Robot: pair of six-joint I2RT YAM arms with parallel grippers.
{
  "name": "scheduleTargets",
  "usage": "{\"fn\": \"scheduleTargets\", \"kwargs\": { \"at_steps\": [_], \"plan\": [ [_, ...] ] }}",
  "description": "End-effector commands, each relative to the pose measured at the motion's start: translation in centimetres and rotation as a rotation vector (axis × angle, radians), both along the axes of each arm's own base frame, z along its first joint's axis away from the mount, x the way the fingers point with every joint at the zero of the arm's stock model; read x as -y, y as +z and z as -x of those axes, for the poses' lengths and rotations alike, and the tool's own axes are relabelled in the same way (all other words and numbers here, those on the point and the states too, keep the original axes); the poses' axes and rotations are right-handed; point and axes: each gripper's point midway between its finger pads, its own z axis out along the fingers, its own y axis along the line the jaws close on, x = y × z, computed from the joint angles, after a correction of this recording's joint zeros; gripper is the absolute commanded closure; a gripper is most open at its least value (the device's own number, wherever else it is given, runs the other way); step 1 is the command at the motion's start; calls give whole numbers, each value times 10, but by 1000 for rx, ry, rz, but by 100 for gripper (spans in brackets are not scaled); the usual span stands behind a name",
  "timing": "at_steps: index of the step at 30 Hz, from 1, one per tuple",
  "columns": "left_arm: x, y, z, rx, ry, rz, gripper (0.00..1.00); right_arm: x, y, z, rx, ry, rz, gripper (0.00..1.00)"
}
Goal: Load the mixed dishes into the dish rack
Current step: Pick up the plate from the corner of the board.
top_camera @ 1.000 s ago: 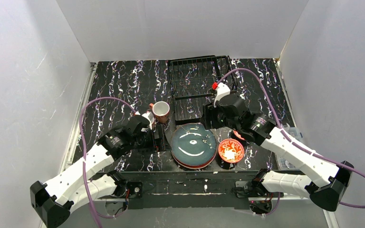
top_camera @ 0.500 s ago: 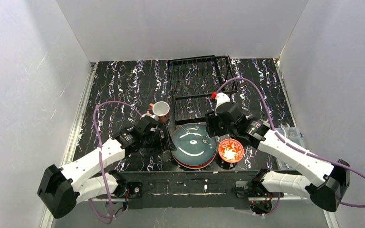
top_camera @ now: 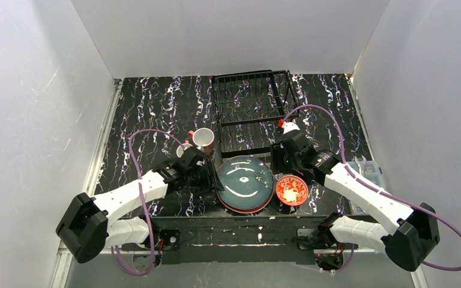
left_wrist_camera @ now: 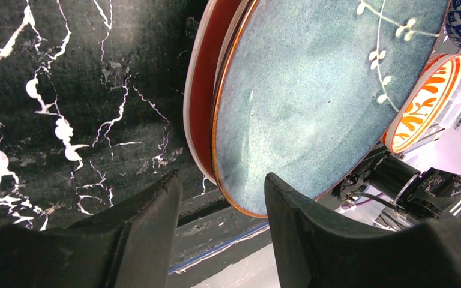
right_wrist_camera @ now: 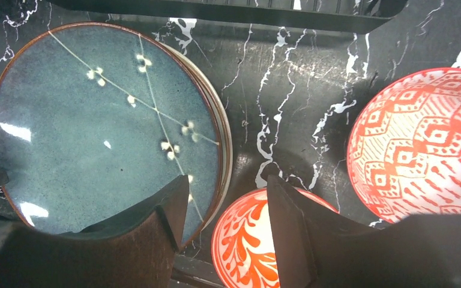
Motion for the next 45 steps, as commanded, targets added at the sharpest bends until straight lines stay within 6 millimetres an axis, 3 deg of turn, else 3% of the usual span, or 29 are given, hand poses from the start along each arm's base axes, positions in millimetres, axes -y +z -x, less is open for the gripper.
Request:
{"fn": "scheduleTargets", "kwargs": {
  "at_steps": [1,8,19,30,45],
  "plan": [
    [4,-5,-2,5,-13,1,51,-8,-1,1,-19,7,-69,41],
    [6,-14,-4,-1,-19,-7,59,-13,-8,4,-45,21,-92,43],
    [0,-16,-3,11,-19,-34,100,-17,-14,7,-62,23,-113,46],
    [-23,3,-3,90,5,-88,100,-19,-16,8,-70,27,-128,47],
    [-42,-3,9,90,26,-122,100,-34,-19,19,-124,112,-171,48]
  ]
}}
